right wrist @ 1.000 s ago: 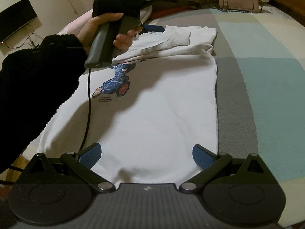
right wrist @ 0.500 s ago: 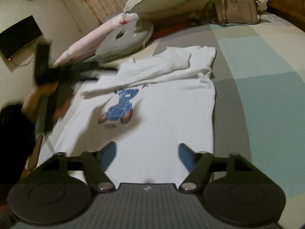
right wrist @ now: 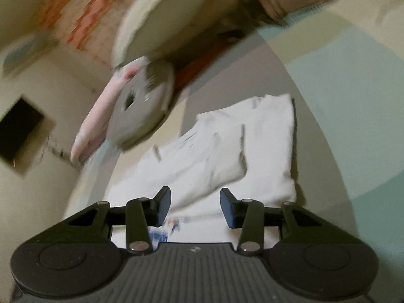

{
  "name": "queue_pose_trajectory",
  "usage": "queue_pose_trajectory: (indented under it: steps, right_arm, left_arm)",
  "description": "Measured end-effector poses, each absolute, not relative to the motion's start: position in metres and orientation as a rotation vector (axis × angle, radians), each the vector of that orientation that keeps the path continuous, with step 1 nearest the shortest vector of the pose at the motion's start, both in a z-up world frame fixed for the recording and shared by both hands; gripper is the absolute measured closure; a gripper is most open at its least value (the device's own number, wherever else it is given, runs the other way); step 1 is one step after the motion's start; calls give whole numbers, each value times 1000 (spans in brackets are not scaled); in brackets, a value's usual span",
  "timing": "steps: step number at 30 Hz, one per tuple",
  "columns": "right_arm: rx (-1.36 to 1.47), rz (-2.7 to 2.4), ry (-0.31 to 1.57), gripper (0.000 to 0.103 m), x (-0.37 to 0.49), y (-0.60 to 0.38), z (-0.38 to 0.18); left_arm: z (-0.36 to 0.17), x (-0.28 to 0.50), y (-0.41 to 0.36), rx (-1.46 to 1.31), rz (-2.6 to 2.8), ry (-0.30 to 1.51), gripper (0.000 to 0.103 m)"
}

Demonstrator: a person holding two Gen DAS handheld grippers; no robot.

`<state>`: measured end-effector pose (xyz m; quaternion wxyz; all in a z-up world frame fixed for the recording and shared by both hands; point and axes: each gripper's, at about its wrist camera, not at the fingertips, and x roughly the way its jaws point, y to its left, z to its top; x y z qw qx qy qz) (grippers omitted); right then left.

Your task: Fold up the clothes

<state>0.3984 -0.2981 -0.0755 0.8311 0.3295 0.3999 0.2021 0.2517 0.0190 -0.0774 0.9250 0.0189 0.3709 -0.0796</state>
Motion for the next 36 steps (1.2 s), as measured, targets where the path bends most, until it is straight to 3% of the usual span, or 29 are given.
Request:
queue_pose_trajectory:
  steps: [7, 9, 11, 12, 23, 29, 31, 36]
  right_arm:
    - [793, 296, 829, 51, 428, -294, -105]
    - [781, 278, 804, 56, 430, -291, -106]
    - [737, 265, 809, 88, 429, -287, -106]
    - [715, 258, 826, 99, 428, -286, -106]
    - [656, 244, 840, 100, 395, -297, -93]
    - [537, 242, 746, 88, 390, -289, -66]
    - [424, 294, 726, 77, 390, -272, -56]
    - [128, 314, 785, 76, 398, -232, -74]
  left_arm:
    - [-77, 244, 24, 43, -170, 731, 1]
    - [-75, 244, 27, 22, -174, 728, 1]
    - [-75, 242, 30, 6, -179, 720, 1]
    - [-75, 242, 31, 5, -182, 720, 1]
    - [-72, 243, 50, -1, -159, 727, 1]
    - [-53, 254, 65, -24, -186, 700, 1]
    - [-45, 272, 74, -19, -185, 681, 1]
    - [-35, 327, 97, -21, -157, 634, 1]
